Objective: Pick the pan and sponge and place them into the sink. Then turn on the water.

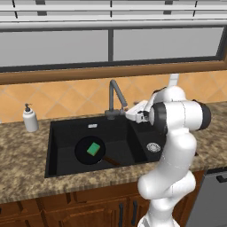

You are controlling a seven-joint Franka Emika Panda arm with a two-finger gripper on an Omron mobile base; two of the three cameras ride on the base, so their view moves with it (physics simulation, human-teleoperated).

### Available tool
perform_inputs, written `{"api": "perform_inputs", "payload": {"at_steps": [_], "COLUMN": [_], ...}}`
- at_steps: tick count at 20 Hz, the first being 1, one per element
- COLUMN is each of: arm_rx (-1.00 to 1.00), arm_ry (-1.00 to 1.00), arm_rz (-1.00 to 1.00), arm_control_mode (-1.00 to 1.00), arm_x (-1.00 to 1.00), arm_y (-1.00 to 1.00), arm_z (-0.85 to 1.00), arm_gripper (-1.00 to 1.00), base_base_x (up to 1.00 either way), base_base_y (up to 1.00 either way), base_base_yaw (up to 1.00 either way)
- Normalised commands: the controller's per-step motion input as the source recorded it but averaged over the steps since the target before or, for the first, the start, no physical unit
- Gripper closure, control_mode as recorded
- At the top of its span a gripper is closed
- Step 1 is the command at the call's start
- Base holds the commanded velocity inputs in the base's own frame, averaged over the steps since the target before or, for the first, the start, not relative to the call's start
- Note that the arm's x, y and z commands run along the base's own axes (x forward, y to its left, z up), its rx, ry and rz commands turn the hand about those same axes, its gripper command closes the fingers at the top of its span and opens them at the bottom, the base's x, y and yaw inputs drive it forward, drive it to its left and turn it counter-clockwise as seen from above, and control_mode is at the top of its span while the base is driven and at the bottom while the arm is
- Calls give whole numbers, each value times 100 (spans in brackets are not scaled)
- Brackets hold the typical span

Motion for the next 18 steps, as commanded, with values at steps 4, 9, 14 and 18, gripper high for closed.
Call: {"api": "perform_inputs", "payload": {"at_steps": [4, 9, 14, 18], "arm_rx": [0, 0, 0, 0], "arm_ry": [0, 0, 0, 0], "arm_rz": [0, 0, 0, 0], "arm_control_mode": [-100, -100, -100, -100], "arm_x": [44, 51, 50, 52], "arm_y": [8, 3, 0, 0], "arm_z": [-10, -21, -37, -23], "arm_gripper": [-100, -100, -100, -100], "base_base_x": [0, 0, 0, 0], "base_base_y": [0, 0, 0, 0], "base_base_yaw": [0, 0, 0, 0]}}
